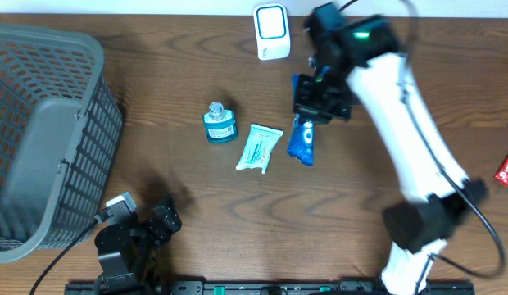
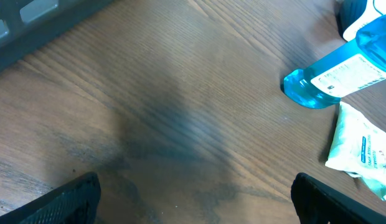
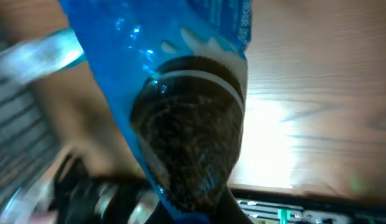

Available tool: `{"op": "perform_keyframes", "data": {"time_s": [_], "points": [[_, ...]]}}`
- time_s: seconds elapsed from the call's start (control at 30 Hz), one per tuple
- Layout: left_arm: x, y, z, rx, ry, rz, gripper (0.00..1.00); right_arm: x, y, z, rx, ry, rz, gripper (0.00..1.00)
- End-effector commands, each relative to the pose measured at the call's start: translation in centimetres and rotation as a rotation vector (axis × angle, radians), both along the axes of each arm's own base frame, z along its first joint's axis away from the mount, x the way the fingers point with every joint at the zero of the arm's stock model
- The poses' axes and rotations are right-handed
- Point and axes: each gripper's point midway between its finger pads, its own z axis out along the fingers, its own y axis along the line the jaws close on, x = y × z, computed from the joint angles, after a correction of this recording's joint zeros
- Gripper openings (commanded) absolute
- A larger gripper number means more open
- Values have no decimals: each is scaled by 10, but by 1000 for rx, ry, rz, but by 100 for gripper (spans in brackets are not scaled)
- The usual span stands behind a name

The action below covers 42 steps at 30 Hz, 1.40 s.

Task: Scan the item barcode

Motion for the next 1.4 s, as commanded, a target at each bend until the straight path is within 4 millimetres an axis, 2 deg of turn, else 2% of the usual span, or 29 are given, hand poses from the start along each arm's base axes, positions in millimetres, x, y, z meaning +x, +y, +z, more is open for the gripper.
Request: {"op": "perform_keyframes", "data": {"time_s": [0.0,0.1,0.27,0.33,0.4,0.53,0.6,0.67,0.77,0.9,1.17,1.37], "points": [[-3,-1,-5,-3,21,-2,98,-27,28,62,365,-86,230,1],[-3,-1,-5,-3,21,-2,98,-38,28,98,536,-121,245,1],[-3,-1,-5,-3,21,-2,98,-42,32,141,823,-180,325,1],[-3,-1,-5,-3,21,-2,98,-42,33,151,913,-211,363,1],[-3,-1,-5,-3,21,-2,98,-39,32,154,952,-284,425,1],[-3,-1,-5,-3,21,-2,98,-36,31,145,896,-524,654,1],[-3,-1,-5,-3,21,-2,98,-38,33,147,902,-628,755,1],[-3,-1,-5,-3,21,-2,98,-45,37,163,988,-788,871,1],[-3,-1,-5,-3,21,-2,98,-50,39,181,1079,-947,942,1],[-3,-1,-5,-3,21,-2,98,-55,41,194,1119,-1208,1074,1],[-3,-1,-5,-3,21,-2,98,-65,56,195,1034,-1610,1362,1],[-3,-1,-5,-3,21,-2,98,-60,71,199,968,-1820,1514,1]]}}
